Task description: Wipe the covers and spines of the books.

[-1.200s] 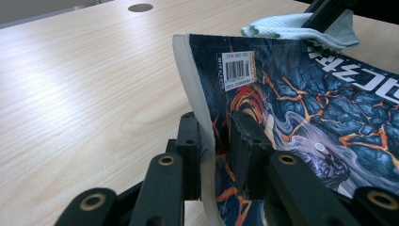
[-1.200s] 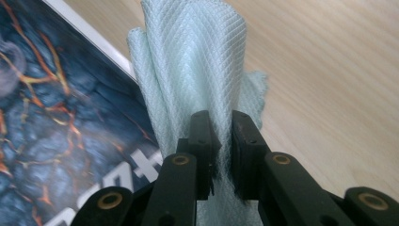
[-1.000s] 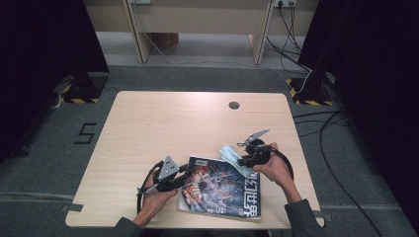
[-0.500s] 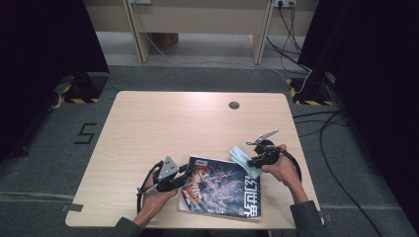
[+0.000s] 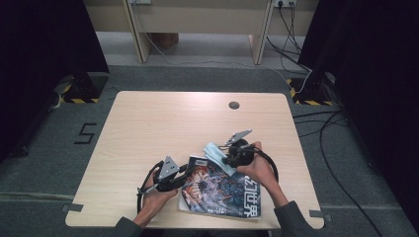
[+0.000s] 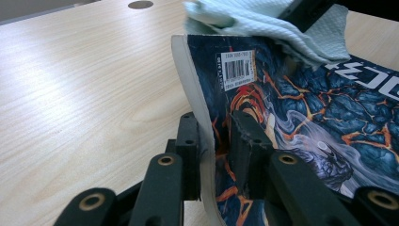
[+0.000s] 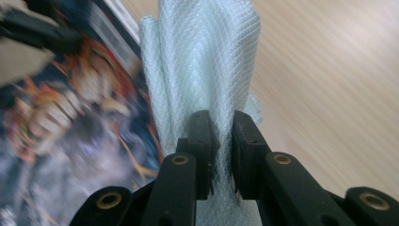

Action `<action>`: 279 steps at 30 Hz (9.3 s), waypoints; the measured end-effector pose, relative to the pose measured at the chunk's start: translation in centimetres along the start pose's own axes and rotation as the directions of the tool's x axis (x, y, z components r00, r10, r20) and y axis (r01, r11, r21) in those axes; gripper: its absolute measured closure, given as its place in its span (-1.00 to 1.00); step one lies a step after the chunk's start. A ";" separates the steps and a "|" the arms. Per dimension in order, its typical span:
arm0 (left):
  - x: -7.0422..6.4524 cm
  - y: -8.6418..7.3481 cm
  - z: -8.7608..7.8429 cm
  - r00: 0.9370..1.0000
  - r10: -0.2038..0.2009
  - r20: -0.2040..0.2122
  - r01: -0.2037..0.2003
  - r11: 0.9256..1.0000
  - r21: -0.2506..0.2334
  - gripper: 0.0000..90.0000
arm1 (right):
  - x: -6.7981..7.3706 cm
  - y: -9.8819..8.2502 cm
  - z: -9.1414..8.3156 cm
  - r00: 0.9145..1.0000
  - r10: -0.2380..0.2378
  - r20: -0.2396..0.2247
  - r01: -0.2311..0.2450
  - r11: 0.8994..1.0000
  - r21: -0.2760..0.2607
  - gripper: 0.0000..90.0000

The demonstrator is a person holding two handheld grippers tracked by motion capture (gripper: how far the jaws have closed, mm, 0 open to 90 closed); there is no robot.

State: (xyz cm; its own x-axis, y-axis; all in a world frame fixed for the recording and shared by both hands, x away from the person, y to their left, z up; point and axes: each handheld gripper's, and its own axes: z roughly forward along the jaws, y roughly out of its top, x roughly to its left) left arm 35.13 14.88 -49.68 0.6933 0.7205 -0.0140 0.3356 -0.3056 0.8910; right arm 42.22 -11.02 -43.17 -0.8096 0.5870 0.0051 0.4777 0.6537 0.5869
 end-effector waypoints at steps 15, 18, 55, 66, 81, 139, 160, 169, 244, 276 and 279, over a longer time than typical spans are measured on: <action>-0.1 0.0 0.0 1.000 0.003 0.008 -0.003 1.000 0.000 0.63 | -0.1 -0.4 -0.2 1.000 0.012 -0.013 -0.012 1.000 0.000 0.79; 0.0 0.0 -0.1 1.000 0.001 0.012 -0.001 1.000 0.000 0.63 | -1.5 -2.4 -0.6 0.998 0.056 0.019 -0.056 0.997 0.043 0.79; -0.1 0.0 0.1 1.000 0.013 0.009 -0.013 1.000 0.005 0.62 | 1.7 1.5 0.2 0.998 -0.063 -0.021 0.064 0.998 0.030 0.79; 0.0 0.1 0.2 1.000 0.015 0.010 -0.015 1.000 0.005 0.62 | -3.4 -4.2 -1.2 0.996 0.087 0.024 -0.089 0.992 0.093 0.79; 0.0 0.0 0.3 1.000 0.013 0.006 -0.013 1.000 0.010 0.61 | 3.2 3.7 0.9 0.995 -0.094 -0.042 0.095 0.995 0.022 0.78; -0.1 0.3 0.2 1.000 0.029 0.008 -0.029 1.000 -0.001 0.61 | -5.6 -4.6 -1.0 0.988 0.151 0.030 -0.153 0.985 0.081 0.80; -0.1 0.4 0.0 1.000 0.028 0.010 -0.028 1.000 -0.011 0.61 | -11.7 -10.8 -4.1 0.925 0.327 0.196 -0.352 0.930 0.107 0.81; -0.1 0.4 0.0 1.000 0.025 0.010 -0.024 1.000 -0.010 0.61 | -13.4 -12.4 -4.9 0.873 0.405 0.272 -0.433 0.900 0.047 0.79; -0.5 1.0 -0.3 0.994 0.101 0.034 -0.098 0.993 -0.072 0.62 | -2.6 -3.4 1.4 0.980 -0.027 -0.195 0.015 0.998 -0.067 0.06; 1.1 0.1 1.7 0.998 -0.064 -0.007 0.064 0.998 -0.014 0.22 | -2.2 -3.3 1.0 0.979 -0.069 -0.192 0.070 0.998 -0.002 0.85; 0.3 0.3 1.0 0.998 -0.057 -0.002 0.057 0.998 0.030 0.24 | -2.1 -3.2 0.8 0.982 -0.058 -0.180 0.061 0.998 0.012 0.85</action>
State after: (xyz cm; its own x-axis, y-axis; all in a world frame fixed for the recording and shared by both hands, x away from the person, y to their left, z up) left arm 36.06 14.34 -49.89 0.6715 0.7382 -0.0642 0.3940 -0.2823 0.8747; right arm 42.66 -13.95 -45.70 -0.8841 0.4525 0.1165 0.4311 0.6940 0.5766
